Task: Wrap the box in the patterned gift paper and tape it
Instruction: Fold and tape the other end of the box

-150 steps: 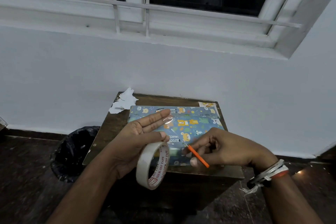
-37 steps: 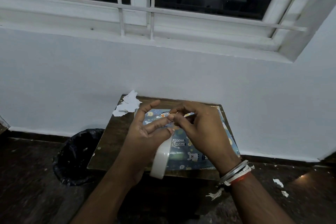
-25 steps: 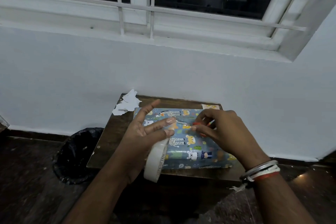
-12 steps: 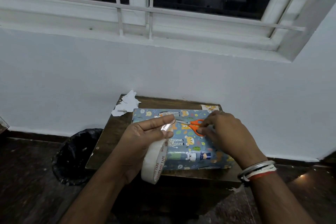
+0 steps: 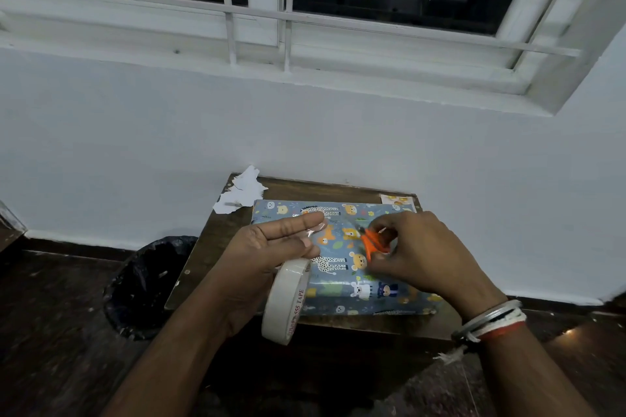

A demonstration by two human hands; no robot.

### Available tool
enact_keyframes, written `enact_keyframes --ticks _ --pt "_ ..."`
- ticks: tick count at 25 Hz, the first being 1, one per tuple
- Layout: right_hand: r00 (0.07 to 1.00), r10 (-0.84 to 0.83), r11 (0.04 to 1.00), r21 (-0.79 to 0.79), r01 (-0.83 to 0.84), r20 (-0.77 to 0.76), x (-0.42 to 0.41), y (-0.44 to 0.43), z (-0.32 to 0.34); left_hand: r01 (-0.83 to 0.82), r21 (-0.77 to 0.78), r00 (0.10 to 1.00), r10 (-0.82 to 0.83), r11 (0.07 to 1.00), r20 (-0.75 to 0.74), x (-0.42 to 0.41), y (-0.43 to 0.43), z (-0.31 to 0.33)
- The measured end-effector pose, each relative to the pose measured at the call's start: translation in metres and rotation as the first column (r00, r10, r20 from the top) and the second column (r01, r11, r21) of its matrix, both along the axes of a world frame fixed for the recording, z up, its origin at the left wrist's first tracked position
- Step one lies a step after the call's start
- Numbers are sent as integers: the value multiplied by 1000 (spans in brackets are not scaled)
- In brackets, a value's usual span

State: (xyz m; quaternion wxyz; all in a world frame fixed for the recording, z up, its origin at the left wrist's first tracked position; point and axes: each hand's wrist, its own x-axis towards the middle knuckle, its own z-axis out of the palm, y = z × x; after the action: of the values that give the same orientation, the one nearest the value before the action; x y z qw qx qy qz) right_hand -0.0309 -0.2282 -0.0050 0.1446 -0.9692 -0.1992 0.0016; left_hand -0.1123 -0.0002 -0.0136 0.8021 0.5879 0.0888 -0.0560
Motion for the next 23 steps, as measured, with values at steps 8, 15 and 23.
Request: enact_keyframes --ticks 8,15,23 --pt "735 409 831 553 -56 -541 -17 -9 19 84 77 996 -86 993 29 -1 9 -1" --pt "554 580 795 562 -228 -597 -16 -16 21 148 117 988 -152 982 31 0 10 -5" --pt "506 599 790 563 -244 -621 -17 -10 20 221 180 972 -231 959 39 2 5 -8"
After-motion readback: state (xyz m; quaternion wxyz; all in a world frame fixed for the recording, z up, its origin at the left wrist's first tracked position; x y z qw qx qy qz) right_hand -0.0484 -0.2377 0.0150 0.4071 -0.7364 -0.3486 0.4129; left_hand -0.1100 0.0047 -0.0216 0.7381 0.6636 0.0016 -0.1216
